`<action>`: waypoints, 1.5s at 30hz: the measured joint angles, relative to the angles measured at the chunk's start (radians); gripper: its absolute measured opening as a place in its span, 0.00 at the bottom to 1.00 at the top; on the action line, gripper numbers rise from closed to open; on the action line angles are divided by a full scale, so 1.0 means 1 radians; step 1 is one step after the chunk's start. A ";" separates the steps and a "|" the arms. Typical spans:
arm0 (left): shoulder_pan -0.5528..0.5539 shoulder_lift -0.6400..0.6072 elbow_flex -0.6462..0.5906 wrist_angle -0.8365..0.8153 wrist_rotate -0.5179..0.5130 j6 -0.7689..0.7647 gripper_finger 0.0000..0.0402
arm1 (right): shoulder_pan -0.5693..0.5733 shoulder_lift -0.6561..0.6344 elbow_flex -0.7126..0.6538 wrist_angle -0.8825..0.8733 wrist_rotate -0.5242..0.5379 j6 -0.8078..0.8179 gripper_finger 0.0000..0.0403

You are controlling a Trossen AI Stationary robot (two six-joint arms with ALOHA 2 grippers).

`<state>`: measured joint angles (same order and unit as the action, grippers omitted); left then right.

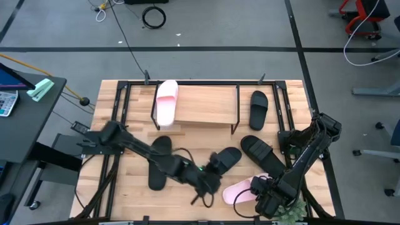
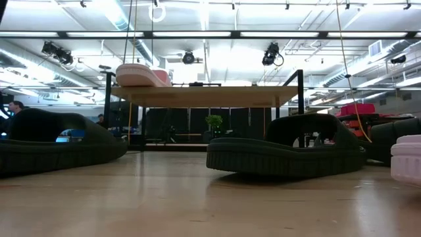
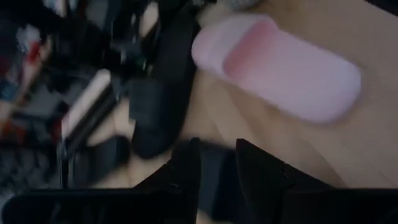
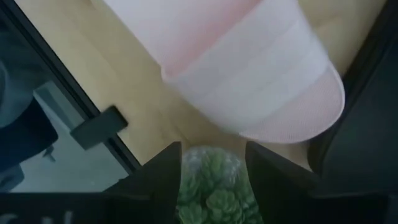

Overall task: Pick and place slides into the shelf
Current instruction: Put the pink slipper on the shelf

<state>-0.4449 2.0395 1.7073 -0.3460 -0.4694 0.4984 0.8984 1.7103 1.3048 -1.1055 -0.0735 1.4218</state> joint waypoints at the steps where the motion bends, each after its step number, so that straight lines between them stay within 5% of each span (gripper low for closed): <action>1: 0.002 0.028 0.000 0.051 -0.001 0.024 0.27 | 0.000 0.000 0.000 -0.003 -0.006 0.000 0.46; 12: 0.031 0.218 0.000 0.364 0.074 0.187 0.28 | 0.015 -0.048 0.000 -0.053 0.030 -0.009 0.46; 22: -0.060 0.177 0.002 0.193 0.132 0.141 0.32 | 0.015 -0.095 0.000 -0.058 0.231 -0.050 0.46; 45: -0.079 0.219 0.001 0.234 0.277 0.148 0.35 | 0.014 -0.095 0.000 -0.027 0.325 -0.060 0.46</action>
<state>-0.5242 2.2586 1.7081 -0.1124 -0.1928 0.6461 0.9119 1.6154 1.3045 -1.1324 0.2512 1.3613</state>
